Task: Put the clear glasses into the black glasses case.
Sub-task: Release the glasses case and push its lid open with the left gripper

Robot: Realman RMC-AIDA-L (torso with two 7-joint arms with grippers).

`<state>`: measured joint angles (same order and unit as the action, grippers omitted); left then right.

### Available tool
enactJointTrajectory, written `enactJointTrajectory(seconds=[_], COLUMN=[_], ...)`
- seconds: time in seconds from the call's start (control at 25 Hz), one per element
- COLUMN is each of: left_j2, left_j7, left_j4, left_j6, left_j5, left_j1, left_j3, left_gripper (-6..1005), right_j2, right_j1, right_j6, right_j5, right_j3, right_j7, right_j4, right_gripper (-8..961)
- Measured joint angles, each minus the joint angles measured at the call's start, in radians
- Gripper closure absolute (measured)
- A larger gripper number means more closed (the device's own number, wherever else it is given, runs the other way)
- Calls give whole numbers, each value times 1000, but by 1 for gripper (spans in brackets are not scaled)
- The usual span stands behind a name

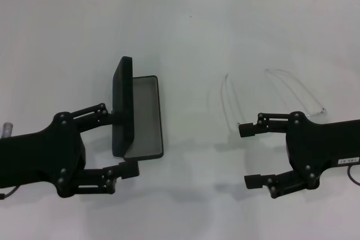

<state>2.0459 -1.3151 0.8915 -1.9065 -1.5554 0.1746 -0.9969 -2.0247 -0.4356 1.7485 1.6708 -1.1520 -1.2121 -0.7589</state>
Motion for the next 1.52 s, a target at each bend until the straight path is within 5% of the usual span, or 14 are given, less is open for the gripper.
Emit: enactJointTrajectory(seconds=[0.32,0.56,0.76,0.96,1.16,1.52], left_j2=[35,32,17,33,15,42], left_j7=[-146,-617,-1014,-1355,-1528,-1569], left_j4=[69,300,494,714,718,574], left_j6=[1,127,247,236,216,246], left_j5=[36,-43,-334,-762,-945,-1078], left_j1=[38,148,256,361,420,494], left_j3=[1,2,6,-78,-248,-380], left_gripper=[111,112,113,115,119,125], right_j2=[0,1,1,2,3,2], right_j1=[0,5,12,18,18,8], right_j6=[-5,-14,-14,-26,-34,-41], right_j5=[0,-1,0,-13,-23,-28], right_j3=[7,8,10,11,8,7], right_j7=[-2,-4,-2,2,2,2], right_j4=[35,36,50,61,72,72], right_gripper=[83,83,83,83,84,84])
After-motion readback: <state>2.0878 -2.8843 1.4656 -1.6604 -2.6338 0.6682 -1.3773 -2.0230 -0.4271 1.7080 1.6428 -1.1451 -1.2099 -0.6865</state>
